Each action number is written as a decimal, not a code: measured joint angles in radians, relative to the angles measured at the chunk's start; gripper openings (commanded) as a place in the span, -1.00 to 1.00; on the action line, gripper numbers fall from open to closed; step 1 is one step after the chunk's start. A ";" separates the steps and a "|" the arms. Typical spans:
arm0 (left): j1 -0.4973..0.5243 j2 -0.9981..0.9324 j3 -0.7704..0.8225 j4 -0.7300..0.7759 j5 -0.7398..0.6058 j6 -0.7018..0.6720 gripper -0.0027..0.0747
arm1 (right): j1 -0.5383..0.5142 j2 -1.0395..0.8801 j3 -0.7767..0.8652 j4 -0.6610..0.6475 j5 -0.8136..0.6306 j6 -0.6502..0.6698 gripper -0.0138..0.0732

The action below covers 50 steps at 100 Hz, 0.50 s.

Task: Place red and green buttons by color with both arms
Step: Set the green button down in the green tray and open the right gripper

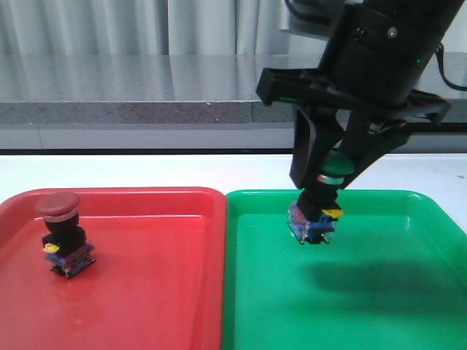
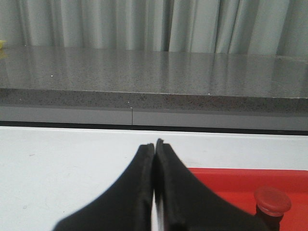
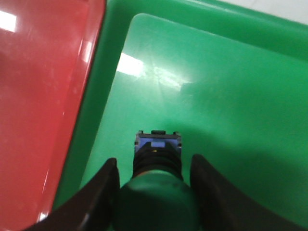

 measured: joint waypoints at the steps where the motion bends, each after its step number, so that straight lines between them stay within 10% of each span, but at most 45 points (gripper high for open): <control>1: 0.000 0.000 0.000 0.000 0.000 0.000 -0.98 | 0.001 0.000 0.002 0.000 0.000 0.000 -0.33; 26: 0.000 0.000 0.000 0.000 0.000 0.000 -0.98 | 0.008 0.072 0.009 0.000 0.020 -0.008 -0.22; 50: 0.000 0.000 0.000 0.000 0.000 0.000 -0.98 | 0.008 0.087 0.009 0.000 0.010 -0.008 0.81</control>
